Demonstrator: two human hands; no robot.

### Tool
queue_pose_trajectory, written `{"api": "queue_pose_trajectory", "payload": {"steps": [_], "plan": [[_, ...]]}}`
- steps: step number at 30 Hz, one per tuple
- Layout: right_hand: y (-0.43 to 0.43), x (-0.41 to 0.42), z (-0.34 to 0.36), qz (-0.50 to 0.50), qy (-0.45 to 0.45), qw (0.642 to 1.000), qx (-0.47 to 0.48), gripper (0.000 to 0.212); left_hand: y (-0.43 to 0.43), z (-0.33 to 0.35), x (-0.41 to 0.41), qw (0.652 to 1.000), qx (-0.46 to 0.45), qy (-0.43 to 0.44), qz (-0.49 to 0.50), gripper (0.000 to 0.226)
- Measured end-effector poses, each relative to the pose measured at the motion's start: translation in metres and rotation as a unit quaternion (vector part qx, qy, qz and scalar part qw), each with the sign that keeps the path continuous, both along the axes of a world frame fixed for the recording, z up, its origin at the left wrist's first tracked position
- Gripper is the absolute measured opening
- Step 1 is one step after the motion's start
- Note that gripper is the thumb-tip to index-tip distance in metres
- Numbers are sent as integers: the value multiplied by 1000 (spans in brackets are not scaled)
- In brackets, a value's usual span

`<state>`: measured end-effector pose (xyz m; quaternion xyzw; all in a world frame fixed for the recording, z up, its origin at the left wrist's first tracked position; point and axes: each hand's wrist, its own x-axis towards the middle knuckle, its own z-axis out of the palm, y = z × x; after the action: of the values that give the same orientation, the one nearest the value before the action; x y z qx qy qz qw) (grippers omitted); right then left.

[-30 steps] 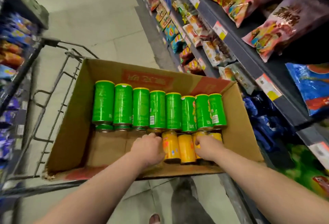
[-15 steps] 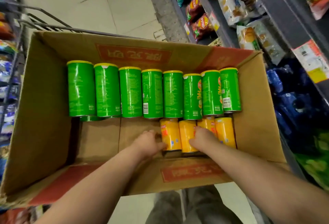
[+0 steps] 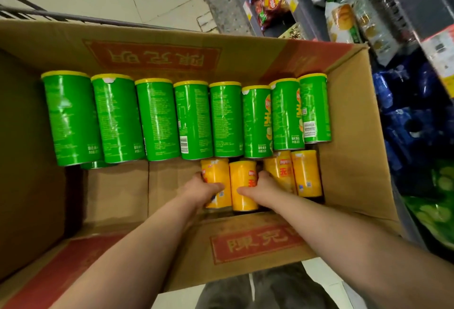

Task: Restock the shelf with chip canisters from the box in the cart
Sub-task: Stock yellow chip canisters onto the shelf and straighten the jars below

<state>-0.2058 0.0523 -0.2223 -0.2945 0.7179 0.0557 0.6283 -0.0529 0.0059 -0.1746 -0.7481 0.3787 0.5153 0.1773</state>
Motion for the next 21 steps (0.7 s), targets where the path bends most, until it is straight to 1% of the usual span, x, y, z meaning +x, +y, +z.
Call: {"api": "queue_pose_trajectory", "payload": {"steps": [4, 5, 7, 10, 12, 14, 16, 18, 21], "plan": [[3, 1, -5, 4, -29, 999, 33, 95, 4, -1, -4, 999, 29, 12, 28, 57], [3, 1, -7, -1, -29, 999, 34, 95, 4, 0, -5, 998, 38, 14, 44, 63], [0, -1, -6, -22, -32, 998, 40, 94, 3, 1, -8, 995, 50, 27, 83, 76], [-5, -4, 3, -76, -55, 993, 69, 87, 0, -2, -4, 991, 53, 36, 121, 82], [-8, -6, 11, -97, -60, 990, 82, 80, -1, 5, -5, 988, 74, 37, 131, 77], [-10, -8, 18, -93, -46, 991, 82, 76, 0, 12, -6, 985, 106, 49, 131, 62], [-10, -11, 24, -64, -29, 995, 74, 78, 2, 21, -6, 984, 124, 48, 119, 46], [-9, -14, 29, -54, -3, 997, 59, 78, 3, 30, -7, 985, 124, 48, 114, 38], [-9, -19, 39, -97, -2, 994, 53, 76, 6, 39, -8, 984, 124, 55, 117, 33]]}}
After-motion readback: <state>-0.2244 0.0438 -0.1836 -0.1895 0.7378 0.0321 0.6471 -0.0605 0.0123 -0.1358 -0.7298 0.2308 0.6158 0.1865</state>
